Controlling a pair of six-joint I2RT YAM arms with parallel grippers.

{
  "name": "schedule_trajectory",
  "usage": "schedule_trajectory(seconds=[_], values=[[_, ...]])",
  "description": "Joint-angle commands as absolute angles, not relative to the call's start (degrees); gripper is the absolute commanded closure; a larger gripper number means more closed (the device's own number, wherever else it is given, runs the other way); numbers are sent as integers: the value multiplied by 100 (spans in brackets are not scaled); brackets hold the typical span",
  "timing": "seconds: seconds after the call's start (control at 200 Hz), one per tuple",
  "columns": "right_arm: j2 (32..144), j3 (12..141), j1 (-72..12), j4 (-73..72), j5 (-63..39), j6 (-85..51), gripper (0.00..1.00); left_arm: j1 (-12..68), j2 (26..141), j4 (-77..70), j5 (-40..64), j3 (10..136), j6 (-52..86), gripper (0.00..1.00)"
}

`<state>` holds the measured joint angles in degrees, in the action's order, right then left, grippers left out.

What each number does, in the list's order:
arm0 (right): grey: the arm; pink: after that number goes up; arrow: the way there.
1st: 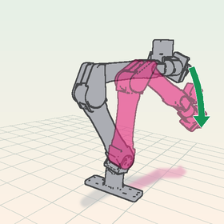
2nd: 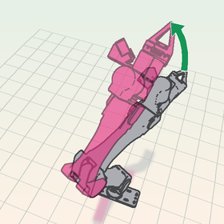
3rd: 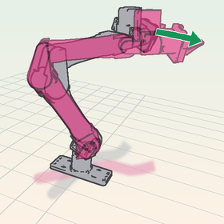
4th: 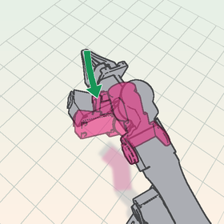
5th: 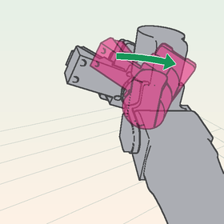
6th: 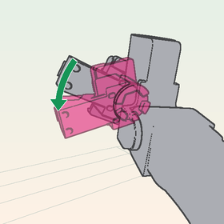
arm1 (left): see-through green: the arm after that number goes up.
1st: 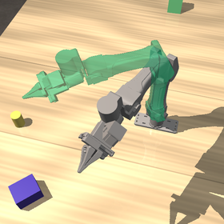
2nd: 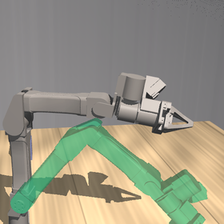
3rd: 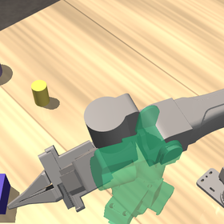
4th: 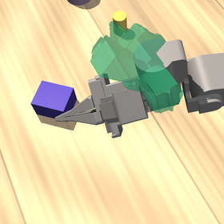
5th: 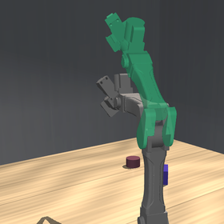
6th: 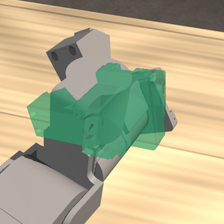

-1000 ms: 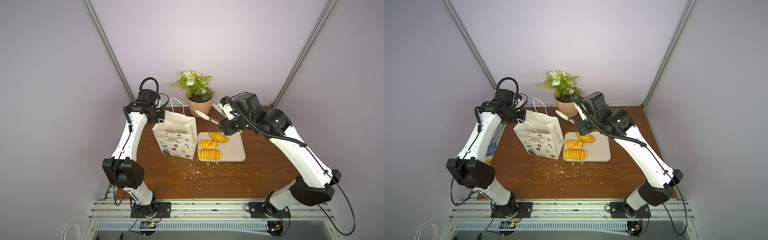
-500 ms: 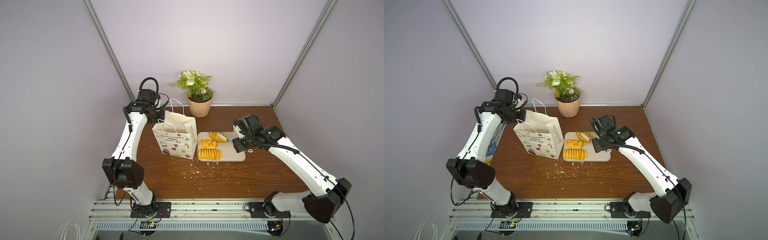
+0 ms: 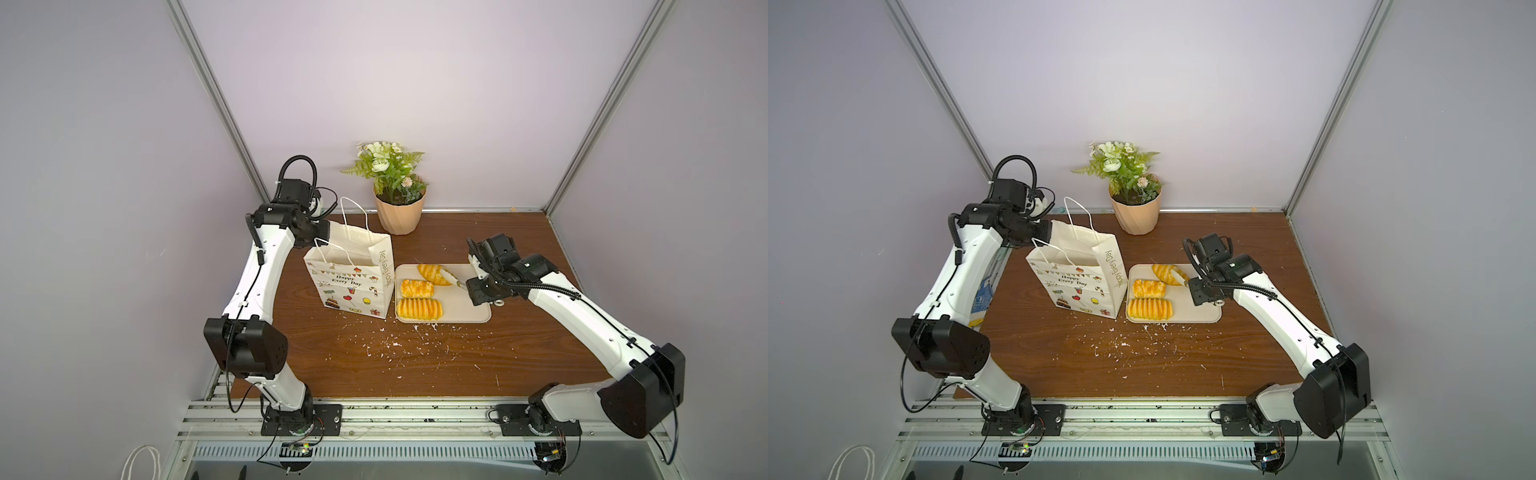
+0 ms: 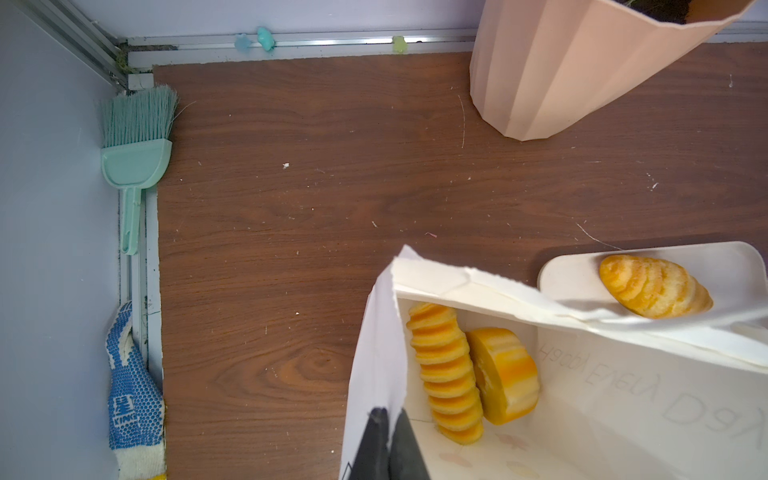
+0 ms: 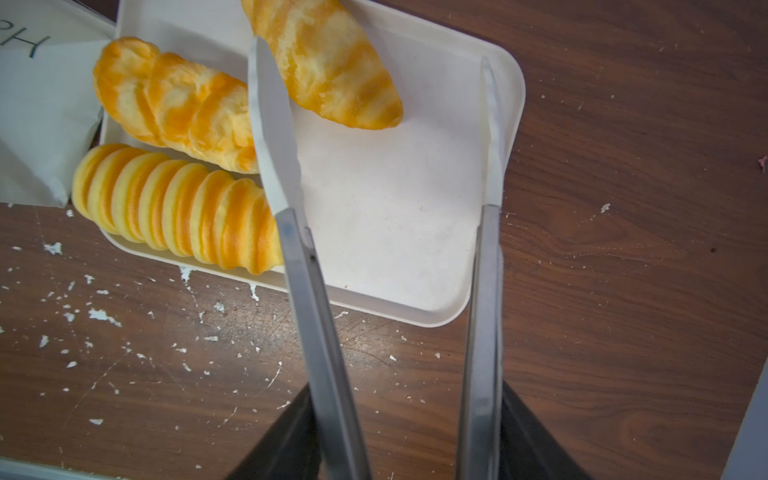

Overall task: Pack bread into a paper bag
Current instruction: Pick up the fake bread from the plate.

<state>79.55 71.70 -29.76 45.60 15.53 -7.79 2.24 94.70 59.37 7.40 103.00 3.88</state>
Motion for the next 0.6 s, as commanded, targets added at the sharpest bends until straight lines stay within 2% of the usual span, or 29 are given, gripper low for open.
schedule_trajectory(seconds=[0.0,0.355,0.595], values=[[8155,7436,-2962,4303,1304,-572,38,176,9316,6056,684,10259,402,93],[8792,7907,-2964,4374,1085,-367,40,145,9339,6064,703,10286,387,92],[8849,7658,-2962,4325,1135,-265,40,132,9349,6064,696,10269,394,92]])
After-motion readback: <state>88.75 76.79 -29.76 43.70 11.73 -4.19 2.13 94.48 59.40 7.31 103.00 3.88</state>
